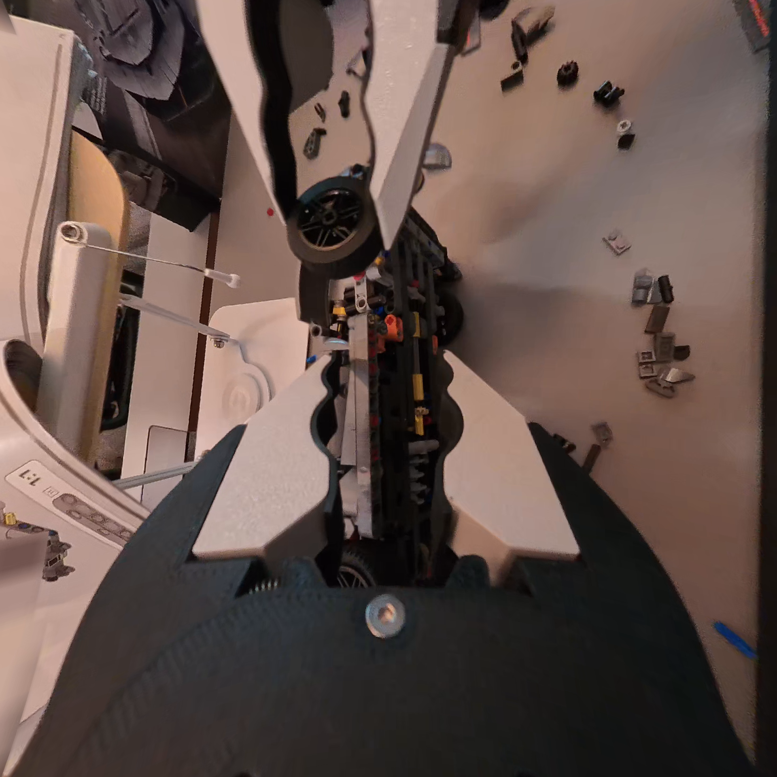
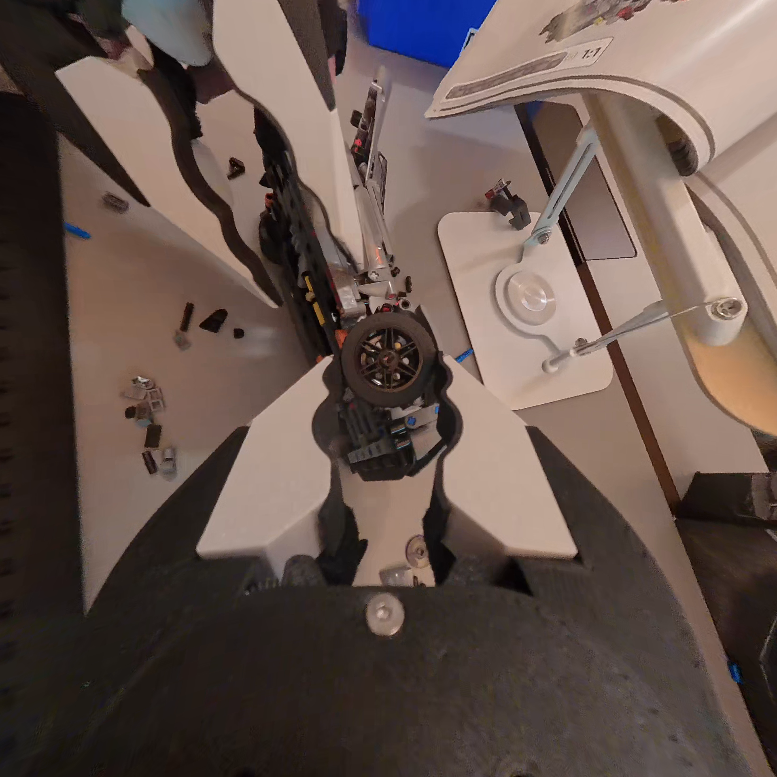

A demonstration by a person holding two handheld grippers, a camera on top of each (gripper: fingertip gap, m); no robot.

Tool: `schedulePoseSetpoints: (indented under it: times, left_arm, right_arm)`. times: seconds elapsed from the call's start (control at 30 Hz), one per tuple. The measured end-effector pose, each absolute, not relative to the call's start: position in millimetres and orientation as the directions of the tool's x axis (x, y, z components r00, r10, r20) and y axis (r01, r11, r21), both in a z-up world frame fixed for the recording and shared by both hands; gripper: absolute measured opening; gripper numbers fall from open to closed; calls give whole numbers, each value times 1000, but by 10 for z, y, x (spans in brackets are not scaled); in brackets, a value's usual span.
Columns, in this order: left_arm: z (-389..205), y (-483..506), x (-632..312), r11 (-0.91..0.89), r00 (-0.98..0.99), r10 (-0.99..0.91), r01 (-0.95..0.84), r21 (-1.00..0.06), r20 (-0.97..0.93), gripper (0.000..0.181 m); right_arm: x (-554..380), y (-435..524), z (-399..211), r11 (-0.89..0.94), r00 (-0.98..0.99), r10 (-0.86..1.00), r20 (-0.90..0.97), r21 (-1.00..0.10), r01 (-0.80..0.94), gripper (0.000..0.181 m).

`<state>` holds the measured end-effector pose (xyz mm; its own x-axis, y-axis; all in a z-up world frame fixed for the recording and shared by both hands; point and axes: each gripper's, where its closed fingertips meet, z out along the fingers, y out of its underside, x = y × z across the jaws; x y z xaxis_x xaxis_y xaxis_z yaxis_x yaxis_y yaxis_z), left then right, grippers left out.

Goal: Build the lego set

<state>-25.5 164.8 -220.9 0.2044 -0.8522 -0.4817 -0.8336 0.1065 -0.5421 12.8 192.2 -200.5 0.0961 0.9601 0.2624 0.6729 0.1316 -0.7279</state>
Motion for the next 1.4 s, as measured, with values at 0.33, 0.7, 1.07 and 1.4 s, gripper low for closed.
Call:
schedulePoseSetpoints:
  times: [0.33, 0.7, 1.07, 1.4]
  left_arm:
    - [-2321, 1691, -251, 142, 182, -826, -849, -509, -534, 40]
    - [-2339, 1707, -260, 154, 176, -807, -859, -489, -564, 39]
    - [-2338, 1713, -261, 161, 176, -804, -855, -492, -569, 39]
    - [-2341, 1705, -256, 166, 171, -803, -856, -489, -572, 40]
  right_arm:
    - [49, 2016, -2170, 112, 76, 968, 239, -682, 723, 41]
    - [55, 1984, -2191, 66, 49, 988, 148, -681, 729, 41]
    - [104, 1981, -2151, 43, 8, 997, 75, -660, 750, 41]
    - [76, 1962, -2210, 70, -9, 995, 101, -622, 780, 42]
